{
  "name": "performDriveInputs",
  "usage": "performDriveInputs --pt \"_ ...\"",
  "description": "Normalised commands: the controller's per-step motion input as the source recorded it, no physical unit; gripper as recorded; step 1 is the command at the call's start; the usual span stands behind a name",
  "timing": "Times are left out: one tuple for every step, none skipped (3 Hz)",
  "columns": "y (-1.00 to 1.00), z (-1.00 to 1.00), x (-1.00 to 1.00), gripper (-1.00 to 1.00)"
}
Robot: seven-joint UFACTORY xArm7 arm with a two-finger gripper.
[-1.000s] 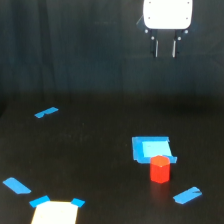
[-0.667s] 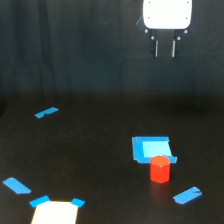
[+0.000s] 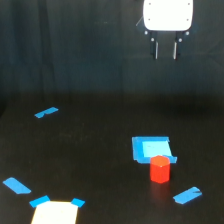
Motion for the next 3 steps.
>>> performDriveInputs --pt "-0.23 1.00 1.00 0.02" --pt "0.02 0.72 0.59 -0.24" --pt "-0.31 0.74 1.00 0.56"
